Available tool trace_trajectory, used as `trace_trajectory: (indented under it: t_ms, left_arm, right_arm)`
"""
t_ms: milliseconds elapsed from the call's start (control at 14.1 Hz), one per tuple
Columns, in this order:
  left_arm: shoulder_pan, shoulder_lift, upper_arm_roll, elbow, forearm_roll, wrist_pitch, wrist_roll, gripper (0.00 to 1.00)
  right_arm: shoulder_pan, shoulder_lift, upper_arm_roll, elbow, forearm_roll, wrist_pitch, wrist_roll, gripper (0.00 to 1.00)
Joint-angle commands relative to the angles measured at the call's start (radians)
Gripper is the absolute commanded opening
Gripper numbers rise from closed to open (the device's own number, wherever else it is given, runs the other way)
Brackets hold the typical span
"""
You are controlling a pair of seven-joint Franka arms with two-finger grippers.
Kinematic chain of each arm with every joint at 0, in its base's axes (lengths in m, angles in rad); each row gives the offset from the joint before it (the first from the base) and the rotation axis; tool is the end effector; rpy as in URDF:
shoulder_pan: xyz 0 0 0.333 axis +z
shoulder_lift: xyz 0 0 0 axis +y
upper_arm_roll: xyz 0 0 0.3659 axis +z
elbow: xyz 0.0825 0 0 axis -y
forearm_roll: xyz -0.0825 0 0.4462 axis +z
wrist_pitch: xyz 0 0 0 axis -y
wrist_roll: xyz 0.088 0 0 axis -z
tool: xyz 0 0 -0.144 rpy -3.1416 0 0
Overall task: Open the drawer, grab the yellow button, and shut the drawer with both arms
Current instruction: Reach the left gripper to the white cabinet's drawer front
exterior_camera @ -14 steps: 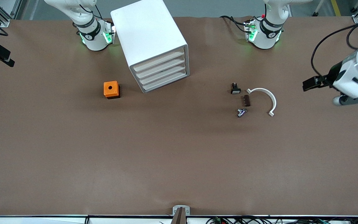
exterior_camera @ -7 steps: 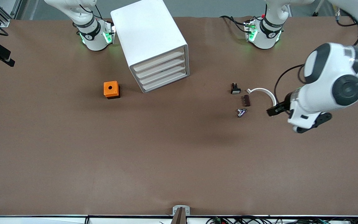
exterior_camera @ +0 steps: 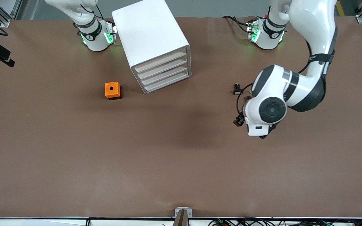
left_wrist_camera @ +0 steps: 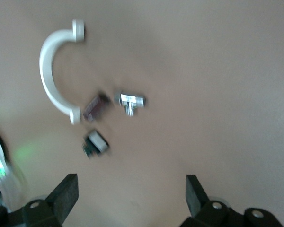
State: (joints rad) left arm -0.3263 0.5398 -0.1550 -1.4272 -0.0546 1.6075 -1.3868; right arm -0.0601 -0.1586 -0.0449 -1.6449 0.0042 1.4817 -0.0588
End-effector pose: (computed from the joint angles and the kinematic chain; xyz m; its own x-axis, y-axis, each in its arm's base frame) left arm 0.6550 -0.3315 0.3473 0.5657 0.8023 -0.1906 0.7382 -0.5957 -0.3164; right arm 0.5455 -0.0590 0.6827 0.9990 -0.0452 -0.0041 -0.0453 -0.9989 -0.0115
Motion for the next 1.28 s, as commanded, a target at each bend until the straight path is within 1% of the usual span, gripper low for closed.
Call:
trace_trajectory:
  t_ms: [0, 212, 567, 708, 921, 1062, 1204]
  left_arm:
    - [-0.02, 0.031, 0.005, 0.031, -0.121, -0.018, -0.159, 1.0]
    - [-0.045, 0.06, 0.005, 0.03, -0.281, -0.02, -0.312, 1.0]
    - [-0.089, 0.109, 0.005, 0.033, -0.474, -0.009, -0.57, 1.0]
    - [-0.102, 0.12, 0.005, 0.031, -0.531, -0.009, -0.616, 1.0]
    - [-0.116, 0.147, 0.005, 0.031, -0.661, -0.009, -0.75, 1.0]
    - [-0.137, 0.154, 0.005, 0.03, -0.73, -0.009, -0.805, 1.0]
    - [-0.169, 0.158, 0.005, 0.028, -0.764, -0.011, -0.868, 1.0]
  right_arm:
    - [-0.017, -0.013, 0.011, 0.002, -0.01, -0.004, 0.001, 1.0]
    - [-0.015, -0.013, 0.013, 0.002, -0.01, -0.004, 0.0, 1.0]
    - [-0.014, -0.013, 0.013, 0.002, -0.01, -0.008, 0.0, 1.0]
    - [-0.015, -0.013, 0.013, 0.002, -0.01, -0.008, 0.0, 1.0]
    - [-0.015, -0.012, 0.013, 0.004, -0.01, -0.006, 0.0, 1.0]
    - [-0.017, 0.011, 0.011, 0.019, -0.01, -0.006, 0.0, 1.0]
    - [-0.027, 0.016, 0.011, 0.022, -0.01, -0.004, 0.0, 1.0]
